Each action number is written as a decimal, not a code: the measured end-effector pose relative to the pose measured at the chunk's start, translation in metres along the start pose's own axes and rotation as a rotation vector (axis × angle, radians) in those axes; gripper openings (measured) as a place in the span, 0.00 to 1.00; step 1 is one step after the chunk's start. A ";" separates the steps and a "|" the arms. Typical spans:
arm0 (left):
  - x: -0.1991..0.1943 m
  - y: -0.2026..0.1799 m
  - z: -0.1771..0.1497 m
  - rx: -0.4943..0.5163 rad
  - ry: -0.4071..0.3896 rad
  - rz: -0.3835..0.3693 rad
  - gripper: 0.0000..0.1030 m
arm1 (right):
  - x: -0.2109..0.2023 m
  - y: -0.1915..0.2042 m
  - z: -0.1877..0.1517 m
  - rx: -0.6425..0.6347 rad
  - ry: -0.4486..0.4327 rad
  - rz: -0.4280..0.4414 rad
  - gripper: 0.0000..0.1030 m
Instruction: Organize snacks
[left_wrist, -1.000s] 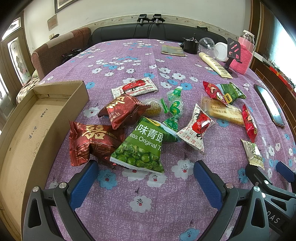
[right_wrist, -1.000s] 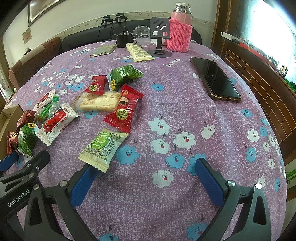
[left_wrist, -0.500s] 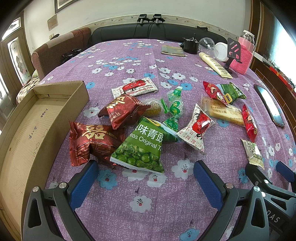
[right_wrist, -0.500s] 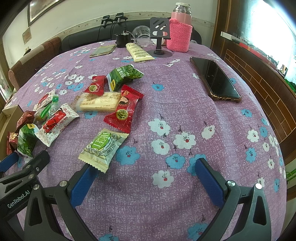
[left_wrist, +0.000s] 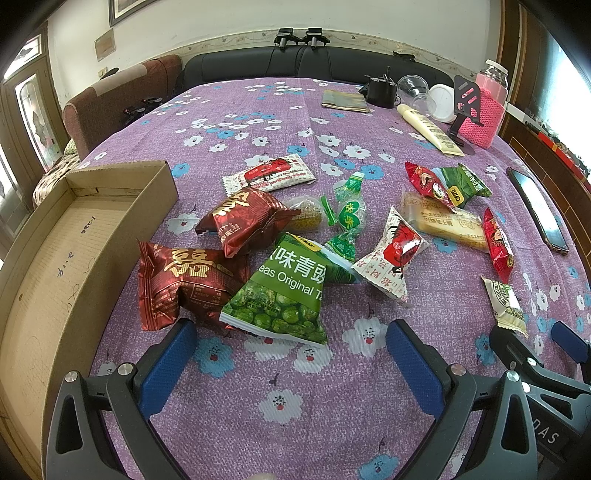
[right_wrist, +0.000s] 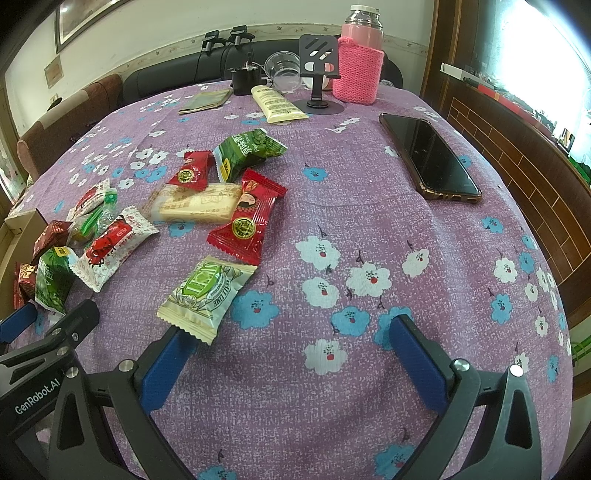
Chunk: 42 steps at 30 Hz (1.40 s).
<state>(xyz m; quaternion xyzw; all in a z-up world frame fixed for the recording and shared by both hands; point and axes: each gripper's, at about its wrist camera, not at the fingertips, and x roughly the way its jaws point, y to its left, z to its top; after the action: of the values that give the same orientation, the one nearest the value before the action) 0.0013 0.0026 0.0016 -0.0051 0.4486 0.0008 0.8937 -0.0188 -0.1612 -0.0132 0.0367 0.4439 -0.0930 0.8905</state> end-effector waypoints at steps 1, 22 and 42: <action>0.000 0.000 0.000 0.000 0.000 -0.001 1.00 | 0.000 0.000 0.000 0.000 0.000 0.000 1.00; -0.005 0.000 -0.005 0.027 0.058 -0.016 1.00 | 0.000 0.000 0.000 0.000 0.000 0.000 1.00; -0.245 0.119 0.012 0.062 -0.546 -0.105 0.79 | 0.002 0.001 0.004 0.003 0.055 -0.003 1.00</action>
<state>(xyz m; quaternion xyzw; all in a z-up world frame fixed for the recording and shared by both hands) -0.1363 0.1225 0.2043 -0.0007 0.1899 -0.0579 0.9801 -0.0143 -0.1614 -0.0124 0.0399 0.4683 -0.0939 0.8777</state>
